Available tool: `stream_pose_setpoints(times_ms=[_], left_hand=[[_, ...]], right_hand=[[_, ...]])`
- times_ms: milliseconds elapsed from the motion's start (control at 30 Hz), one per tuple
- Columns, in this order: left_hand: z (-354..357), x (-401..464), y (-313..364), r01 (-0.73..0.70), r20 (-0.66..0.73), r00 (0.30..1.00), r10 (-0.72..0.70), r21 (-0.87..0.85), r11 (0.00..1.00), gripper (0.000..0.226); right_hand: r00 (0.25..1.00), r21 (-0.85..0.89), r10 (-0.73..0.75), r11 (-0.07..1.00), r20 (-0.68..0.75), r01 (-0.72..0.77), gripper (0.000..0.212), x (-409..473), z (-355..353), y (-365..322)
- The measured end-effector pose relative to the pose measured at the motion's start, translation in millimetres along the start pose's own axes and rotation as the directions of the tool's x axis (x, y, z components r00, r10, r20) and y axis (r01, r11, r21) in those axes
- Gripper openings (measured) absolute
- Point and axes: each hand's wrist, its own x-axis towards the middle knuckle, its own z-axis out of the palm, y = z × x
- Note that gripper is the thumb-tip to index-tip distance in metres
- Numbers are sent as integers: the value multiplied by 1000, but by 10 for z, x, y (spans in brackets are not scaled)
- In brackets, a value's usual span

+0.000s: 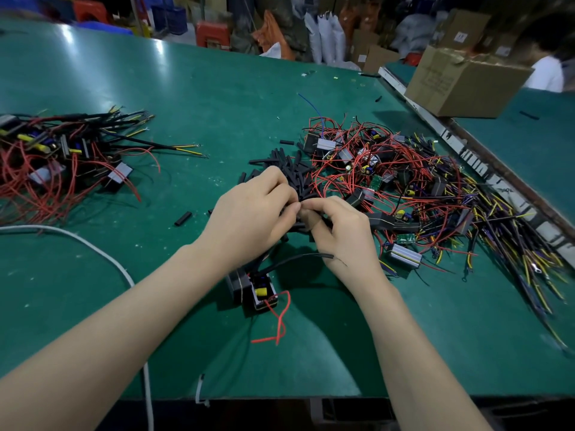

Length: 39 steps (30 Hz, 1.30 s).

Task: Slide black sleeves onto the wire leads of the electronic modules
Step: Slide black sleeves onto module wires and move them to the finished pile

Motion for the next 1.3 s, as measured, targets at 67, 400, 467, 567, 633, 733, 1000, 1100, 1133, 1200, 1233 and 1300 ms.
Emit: stream_pose_setpoints(times_ms=[67,400,467,567,633,733,1000,1100,1133,1200,1233,1300], left_hand=[[-8,5,-32,-84,-1,996,84,25,996,22],[-119,140,-231,-521,119,852,510,106,847,21],[-148,157,-275,-563,144,824,548,112,819,23],[-167,145,-270,-543,95,839,537,76,836,26],[-147,109,-220,-518,52,855,516,53,854,26],[-106,77,-163,-468,-11,884,468,17,884,25],[41,-19,-107,-294,-184,946,265,-152,944,12],[78,-35,-31,-158,-183,978,104,-310,938,10],[84,-35,-13,-115,-167,984,60,-346,931,8],[83,-24,4,-23,-113,993,-28,-425,905,7],[69,-13,5,32,-68,995,-72,-467,884,7],[31,19,1,168,68,986,-155,-517,839,7]], right_hand=[[999,18,35,999,33,-35,13,2,-19,-14],[921,191,198,943,335,-272,19,35,-104,-55],[917,224,170,938,362,-263,21,36,-135,-57],[922,325,192,895,337,-305,30,33,-168,-89],[935,382,179,877,306,-293,29,30,-171,-107],[940,425,180,856,289,-294,32,31,-169,-101],[929,563,168,755,331,-337,19,41,-178,-83],[927,600,170,720,335,-349,19,46,-198,-83],[926,600,170,719,337,-350,18,49,-198,-72],[925,594,177,722,337,-355,10,51,-196,-61],[924,589,187,725,333,-359,5,51,-190,-57],[932,550,200,761,303,-342,5,47,-167,-48]])
